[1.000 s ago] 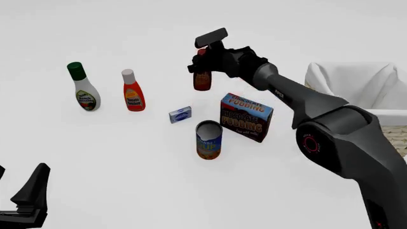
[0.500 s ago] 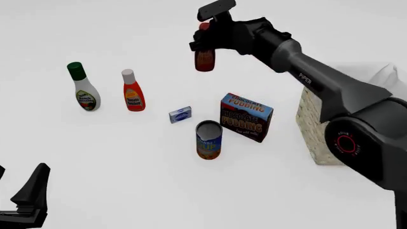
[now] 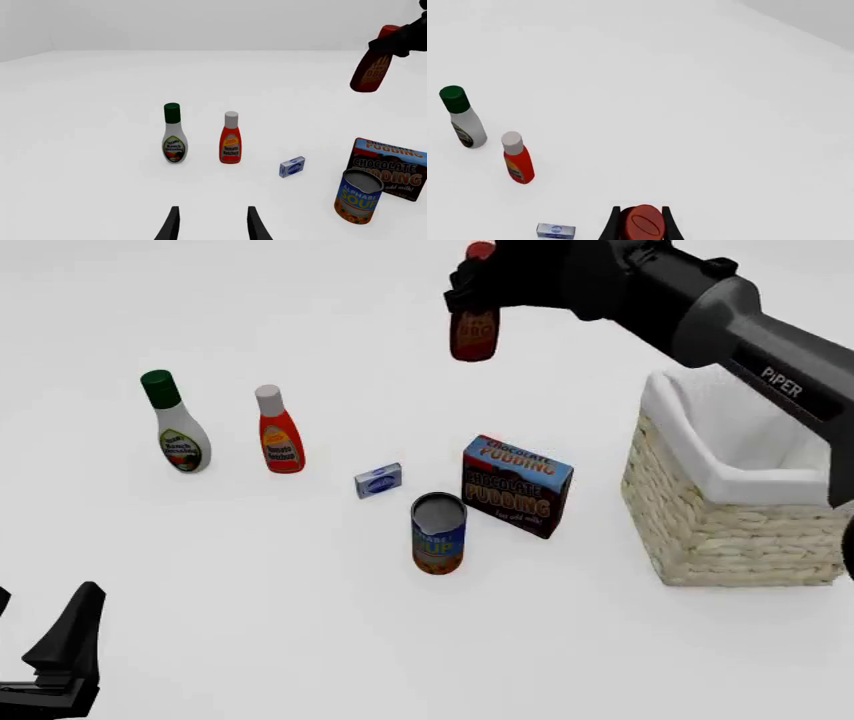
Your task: Pick the bbq sauce and place it in the basket.
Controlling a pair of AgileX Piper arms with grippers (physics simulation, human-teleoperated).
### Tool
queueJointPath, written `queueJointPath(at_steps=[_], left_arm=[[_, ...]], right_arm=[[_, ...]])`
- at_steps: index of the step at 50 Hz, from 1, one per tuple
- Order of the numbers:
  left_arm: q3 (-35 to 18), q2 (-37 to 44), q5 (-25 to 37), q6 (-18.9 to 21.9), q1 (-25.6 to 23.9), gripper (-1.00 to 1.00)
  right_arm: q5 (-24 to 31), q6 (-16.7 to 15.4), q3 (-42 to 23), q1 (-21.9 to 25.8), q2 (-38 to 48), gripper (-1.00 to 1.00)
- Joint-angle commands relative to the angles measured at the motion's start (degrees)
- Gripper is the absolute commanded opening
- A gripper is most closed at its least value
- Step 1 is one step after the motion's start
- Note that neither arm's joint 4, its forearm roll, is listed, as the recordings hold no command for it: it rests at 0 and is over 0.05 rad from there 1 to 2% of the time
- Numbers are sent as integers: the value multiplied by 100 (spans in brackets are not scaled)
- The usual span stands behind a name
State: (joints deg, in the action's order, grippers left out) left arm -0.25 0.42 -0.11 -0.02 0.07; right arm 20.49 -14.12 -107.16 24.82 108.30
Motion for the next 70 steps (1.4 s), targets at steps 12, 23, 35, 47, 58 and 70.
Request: queueJointPath(at_steps=[12, 23, 35, 47, 58, 70], left_arm=[[0, 0, 0, 0, 0, 100], [0, 0, 0, 0, 0, 100], [0, 0, 0, 0, 0, 100], [0, 0, 0, 0, 0, 100], [0, 0, 0, 0, 0, 100], [0, 0, 0, 0, 0, 100]], right_arm=[[-21, -61, 940, -401, -1185, -100], [-44, -97, 1316, -702, -1627, -100], [41, -198, 1796, -1148, -2298, -100], [172, -267, 2076, -1522, -2831, -100], [234, -308, 2199, -1770, -3062, -100], [294, -351, 2559, -2221, -3474, -100]])
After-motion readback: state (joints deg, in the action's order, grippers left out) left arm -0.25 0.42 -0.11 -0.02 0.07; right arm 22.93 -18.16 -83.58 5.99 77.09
